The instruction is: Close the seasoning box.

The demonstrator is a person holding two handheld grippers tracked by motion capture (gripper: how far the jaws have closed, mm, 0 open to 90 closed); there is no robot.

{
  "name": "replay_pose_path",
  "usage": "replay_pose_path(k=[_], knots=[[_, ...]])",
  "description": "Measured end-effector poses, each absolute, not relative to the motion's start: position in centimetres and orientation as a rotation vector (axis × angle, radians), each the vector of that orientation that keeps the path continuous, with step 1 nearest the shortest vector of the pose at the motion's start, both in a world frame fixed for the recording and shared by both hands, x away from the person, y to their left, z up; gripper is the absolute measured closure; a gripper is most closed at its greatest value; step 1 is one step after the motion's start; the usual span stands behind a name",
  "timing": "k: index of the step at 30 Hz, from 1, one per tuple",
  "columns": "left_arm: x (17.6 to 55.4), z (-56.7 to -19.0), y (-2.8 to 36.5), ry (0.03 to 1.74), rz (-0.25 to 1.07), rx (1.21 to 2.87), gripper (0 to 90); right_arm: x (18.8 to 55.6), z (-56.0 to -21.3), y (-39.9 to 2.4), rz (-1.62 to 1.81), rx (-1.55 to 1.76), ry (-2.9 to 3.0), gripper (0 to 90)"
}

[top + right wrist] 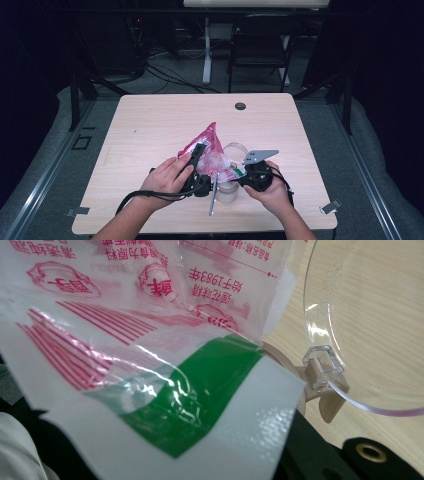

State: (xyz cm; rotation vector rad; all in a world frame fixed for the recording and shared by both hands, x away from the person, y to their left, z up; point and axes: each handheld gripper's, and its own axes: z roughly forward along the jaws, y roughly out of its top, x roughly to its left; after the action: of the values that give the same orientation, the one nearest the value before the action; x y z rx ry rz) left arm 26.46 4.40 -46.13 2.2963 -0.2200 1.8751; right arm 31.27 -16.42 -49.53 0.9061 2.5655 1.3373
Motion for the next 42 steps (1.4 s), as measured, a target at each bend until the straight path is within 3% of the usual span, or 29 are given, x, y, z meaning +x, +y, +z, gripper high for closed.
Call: replay_pose_path(k=[42], knots=[[26.75, -46.36, 4.63, -0.195, 1.863, 2.299, 67.9, 31.16, -49.27, -16.49, 1.312, 0.892, 2.553, 90.0]])
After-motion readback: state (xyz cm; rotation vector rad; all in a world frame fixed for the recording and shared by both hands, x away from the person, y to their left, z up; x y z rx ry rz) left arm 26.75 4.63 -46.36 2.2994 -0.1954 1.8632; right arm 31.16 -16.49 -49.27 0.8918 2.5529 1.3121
